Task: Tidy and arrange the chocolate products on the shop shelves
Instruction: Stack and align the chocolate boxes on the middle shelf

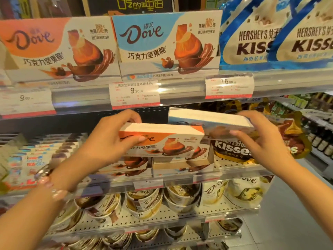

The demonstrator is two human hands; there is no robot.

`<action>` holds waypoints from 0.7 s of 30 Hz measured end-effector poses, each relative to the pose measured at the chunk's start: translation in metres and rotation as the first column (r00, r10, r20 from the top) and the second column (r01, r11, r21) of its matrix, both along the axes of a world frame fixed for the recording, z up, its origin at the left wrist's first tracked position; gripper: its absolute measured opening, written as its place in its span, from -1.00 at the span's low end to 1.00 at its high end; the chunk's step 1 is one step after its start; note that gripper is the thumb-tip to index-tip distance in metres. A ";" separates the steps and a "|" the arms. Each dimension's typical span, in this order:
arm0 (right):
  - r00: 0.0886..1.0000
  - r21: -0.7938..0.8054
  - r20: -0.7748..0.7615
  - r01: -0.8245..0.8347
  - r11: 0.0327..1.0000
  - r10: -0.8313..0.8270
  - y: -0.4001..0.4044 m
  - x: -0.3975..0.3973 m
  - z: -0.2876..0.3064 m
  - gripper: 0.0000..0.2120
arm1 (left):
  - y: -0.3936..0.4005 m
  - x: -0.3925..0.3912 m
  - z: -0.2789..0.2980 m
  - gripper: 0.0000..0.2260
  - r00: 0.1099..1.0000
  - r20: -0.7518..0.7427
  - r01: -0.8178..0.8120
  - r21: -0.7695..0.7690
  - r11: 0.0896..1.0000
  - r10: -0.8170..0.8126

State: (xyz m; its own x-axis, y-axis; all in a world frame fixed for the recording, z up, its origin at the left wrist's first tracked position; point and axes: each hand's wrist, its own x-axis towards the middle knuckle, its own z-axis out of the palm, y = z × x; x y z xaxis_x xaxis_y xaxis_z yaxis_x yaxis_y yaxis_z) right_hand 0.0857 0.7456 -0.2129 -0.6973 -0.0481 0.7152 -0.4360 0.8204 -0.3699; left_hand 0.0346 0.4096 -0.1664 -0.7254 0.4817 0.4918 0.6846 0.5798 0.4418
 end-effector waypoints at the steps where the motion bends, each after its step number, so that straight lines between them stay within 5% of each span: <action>1: 0.999 -0.018 0.043 -0.030 0.999 0.030 -0.003 -0.002 0.002 -0.69 | -0.011 0.002 0.000 -0.77 1.000 -0.003 -0.009 0.004 1.000 0.009; 8: 0.934 -0.068 0.317 -0.154 0.986 0.167 -0.021 -0.021 -0.001 -0.70 | -0.066 0.005 -0.018 -0.80 0.994 0.034 -0.100 -0.060 0.993 0.102; 21: 0.906 -0.055 0.395 -0.143 0.988 0.154 -0.035 -0.038 -0.017 -0.68 | -0.106 -0.010 -0.039 -0.73 0.985 0.052 -0.155 -0.128 0.980 0.163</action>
State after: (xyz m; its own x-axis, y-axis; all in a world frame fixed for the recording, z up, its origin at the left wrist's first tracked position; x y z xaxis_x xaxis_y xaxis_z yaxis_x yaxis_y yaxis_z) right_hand 0.0479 0.7110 -0.2301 -0.9101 -0.1592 0.3827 -0.3647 0.7461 -0.5570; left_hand 0.0244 0.3041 -0.2054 -0.8248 0.4119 0.3874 0.5528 0.7314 0.3993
